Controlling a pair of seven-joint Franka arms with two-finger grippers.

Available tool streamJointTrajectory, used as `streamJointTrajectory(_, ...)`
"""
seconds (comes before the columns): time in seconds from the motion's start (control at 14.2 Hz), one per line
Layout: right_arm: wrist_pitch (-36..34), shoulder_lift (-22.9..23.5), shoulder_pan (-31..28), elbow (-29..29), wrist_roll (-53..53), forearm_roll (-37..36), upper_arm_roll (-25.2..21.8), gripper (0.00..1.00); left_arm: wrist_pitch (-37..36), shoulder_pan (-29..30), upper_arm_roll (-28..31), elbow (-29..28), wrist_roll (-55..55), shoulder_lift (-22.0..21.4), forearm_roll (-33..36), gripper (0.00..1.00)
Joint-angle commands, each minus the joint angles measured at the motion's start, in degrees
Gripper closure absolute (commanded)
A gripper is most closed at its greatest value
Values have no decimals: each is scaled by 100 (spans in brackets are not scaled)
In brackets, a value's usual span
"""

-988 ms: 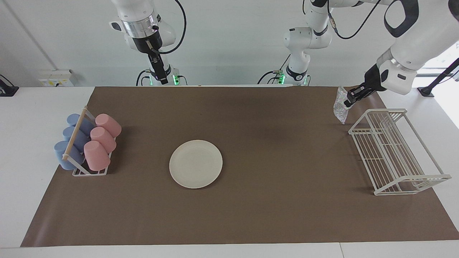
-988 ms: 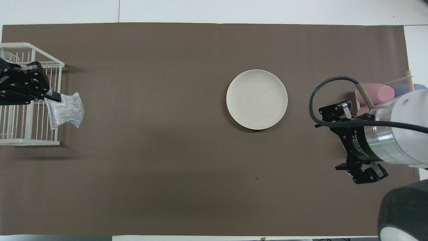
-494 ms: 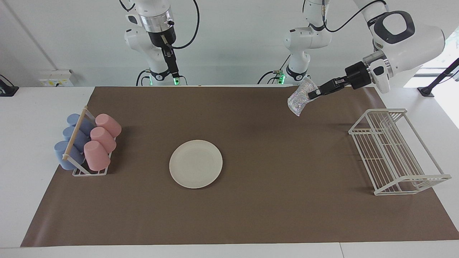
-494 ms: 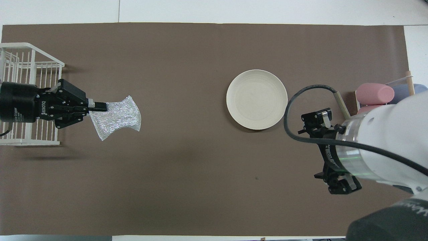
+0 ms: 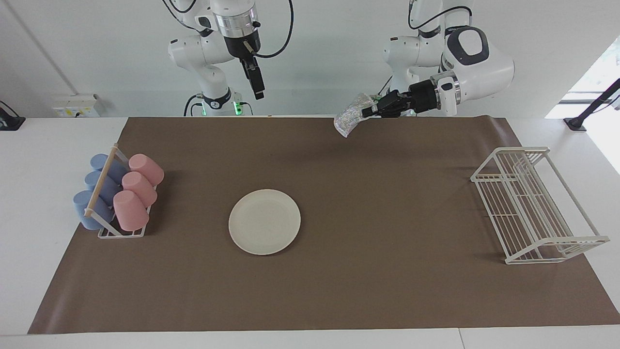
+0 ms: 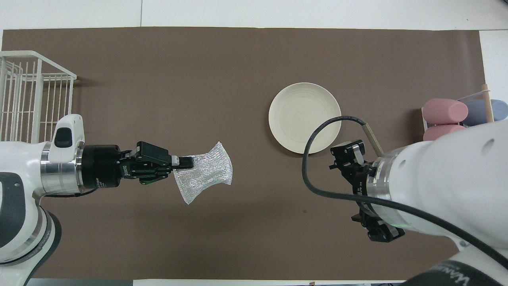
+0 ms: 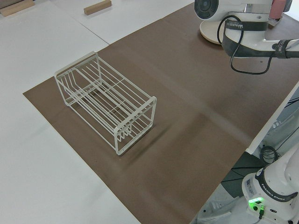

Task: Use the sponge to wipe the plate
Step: 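Carry the scrubber toward the plate while the right gripper approaches it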

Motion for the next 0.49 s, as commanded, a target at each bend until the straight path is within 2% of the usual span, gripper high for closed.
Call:
streamJointTrajectory(0.0,200,-75,-17,-55,540,133,26,0,15,-232,78,-253,385,-94,-380,100)
streamJointTrajectory(0.07,235,-75,210,-73,1119,133,26,0,15,-416,78,-305,525,-103,-494,100)
streamJointTrajectory(0.21,743,-5,580,-108,2069,133,26,0,15,-514,78,-419,553,-103,-985,100)
streamJointTrajectory(0.42,1245,109,941,-108,3153,142,43,0,-20,-682,86,-490,798,-102,-1120,100)
